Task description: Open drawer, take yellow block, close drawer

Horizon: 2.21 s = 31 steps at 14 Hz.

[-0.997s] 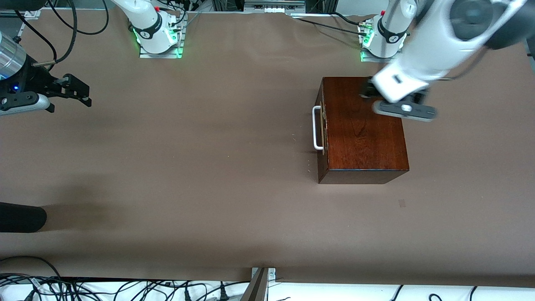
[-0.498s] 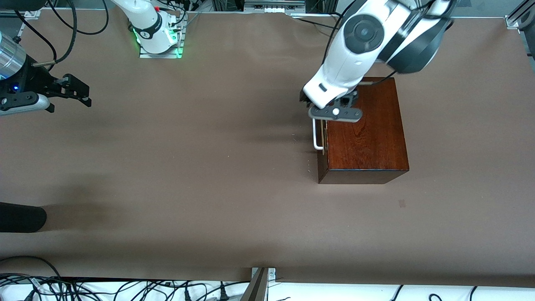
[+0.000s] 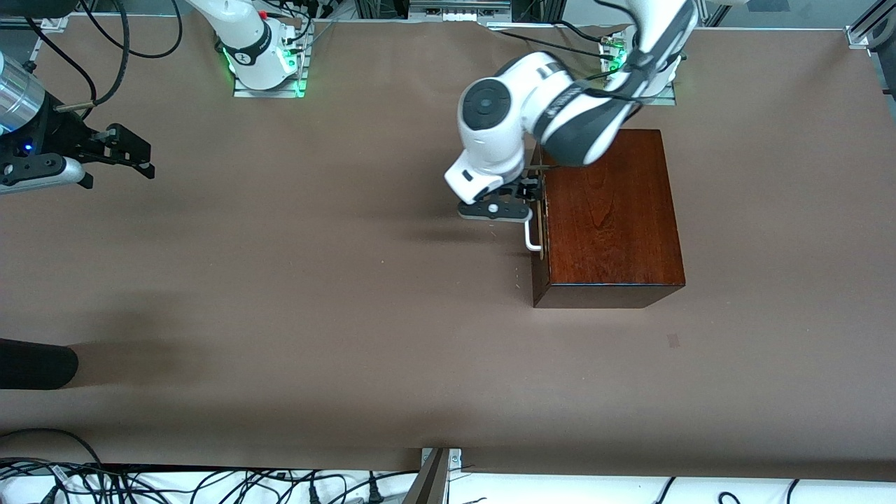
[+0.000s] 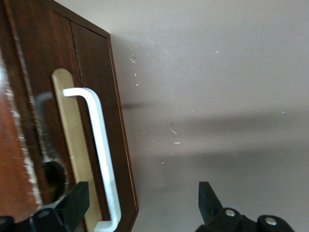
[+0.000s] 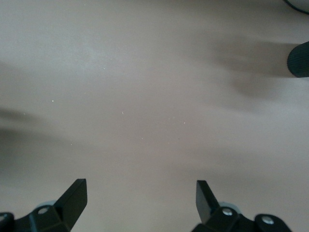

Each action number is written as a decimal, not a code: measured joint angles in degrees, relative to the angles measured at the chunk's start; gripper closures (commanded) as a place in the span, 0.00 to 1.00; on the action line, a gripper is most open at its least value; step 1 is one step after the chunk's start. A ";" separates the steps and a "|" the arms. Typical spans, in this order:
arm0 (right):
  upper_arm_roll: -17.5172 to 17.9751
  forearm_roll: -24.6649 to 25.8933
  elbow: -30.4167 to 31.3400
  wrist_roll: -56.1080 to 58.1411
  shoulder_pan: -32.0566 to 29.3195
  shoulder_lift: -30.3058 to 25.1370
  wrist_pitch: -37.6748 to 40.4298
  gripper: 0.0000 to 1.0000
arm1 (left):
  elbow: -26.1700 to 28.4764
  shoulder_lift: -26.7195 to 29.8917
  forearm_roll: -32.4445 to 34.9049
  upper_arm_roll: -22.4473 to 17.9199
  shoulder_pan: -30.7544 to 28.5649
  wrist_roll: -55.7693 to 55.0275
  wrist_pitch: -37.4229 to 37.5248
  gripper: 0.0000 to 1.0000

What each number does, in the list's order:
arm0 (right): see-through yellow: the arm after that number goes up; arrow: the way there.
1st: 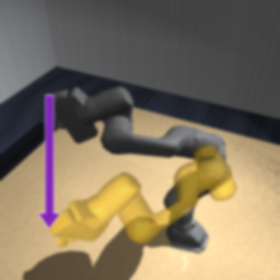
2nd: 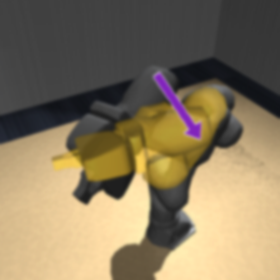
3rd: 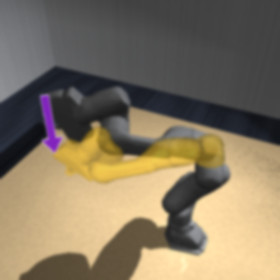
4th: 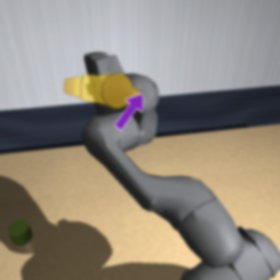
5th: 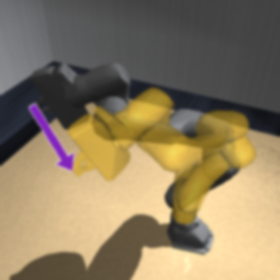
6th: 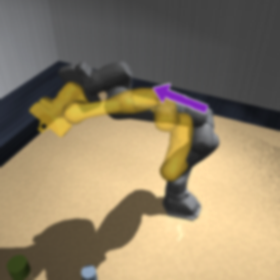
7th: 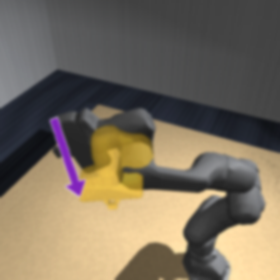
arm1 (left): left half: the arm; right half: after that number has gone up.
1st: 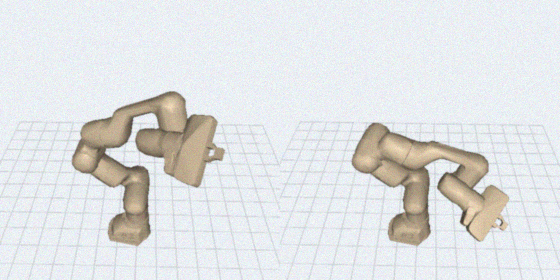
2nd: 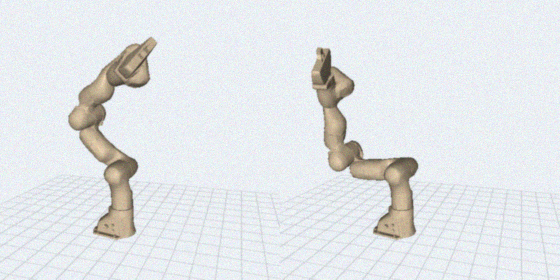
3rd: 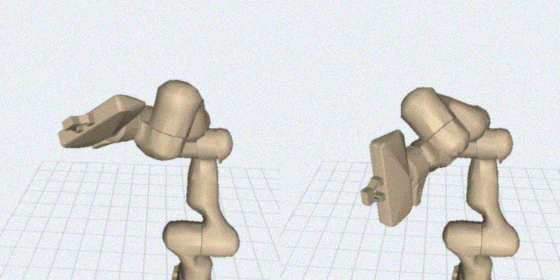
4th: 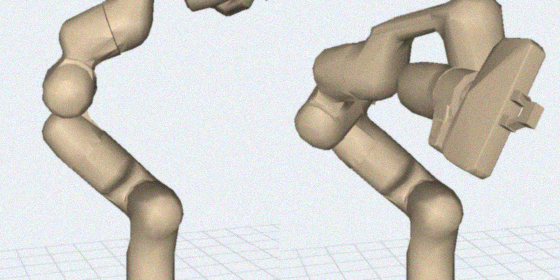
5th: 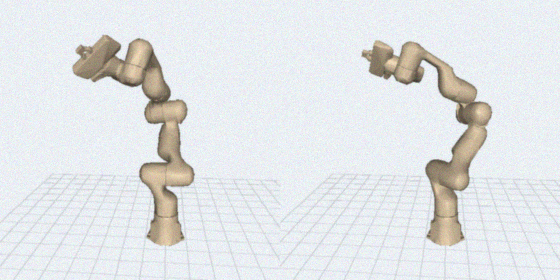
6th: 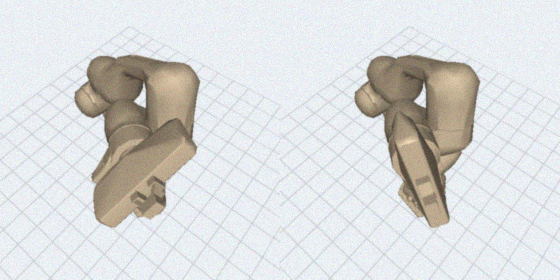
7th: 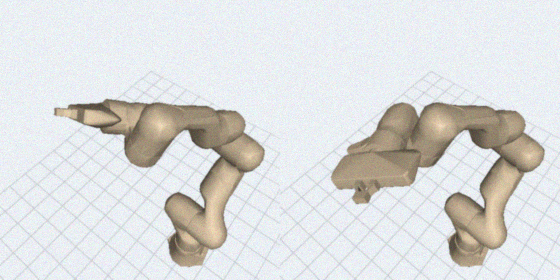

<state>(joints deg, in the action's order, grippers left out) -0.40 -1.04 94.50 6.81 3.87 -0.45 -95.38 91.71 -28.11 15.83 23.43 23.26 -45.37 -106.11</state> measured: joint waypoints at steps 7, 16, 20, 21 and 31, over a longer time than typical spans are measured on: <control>-0.25 0.00 0.00 0.00 -0.01 0.00 0.03 0.00 | 0.67 -2.62 5.53 -0.95 -0.48 -0.82 0.33 0.00; -0.27 -0.01 0.53 -0.02 -0.01 0.00 0.10 0.00 | 0.50 -5.40 11.17 -0.46 0.81 -9.07 -0.91 0.00; -0.27 -0.02 0.62 -0.02 -0.01 0.00 0.08 0.00 | 0.74 -8.19 11.19 -0.60 1.75 -11.56 -2.26 0.00; -0.27 -0.02 0.63 -0.03 -0.01 0.00 0.08 0.00 | 0.73 -8.39 11.19 -0.71 1.74 -11.63 -2.65 0.00; -0.30 -0.02 0.67 -0.03 -0.01 0.00 0.04 0.00 | -1.77 -9.60 11.18 -0.67 3.12 -16.56 -5.63 0.00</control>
<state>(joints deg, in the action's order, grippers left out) -0.69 -1.06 95.17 6.78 3.86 -0.45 -95.35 89.94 -37.71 27.01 22.75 26.38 -61.93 -111.74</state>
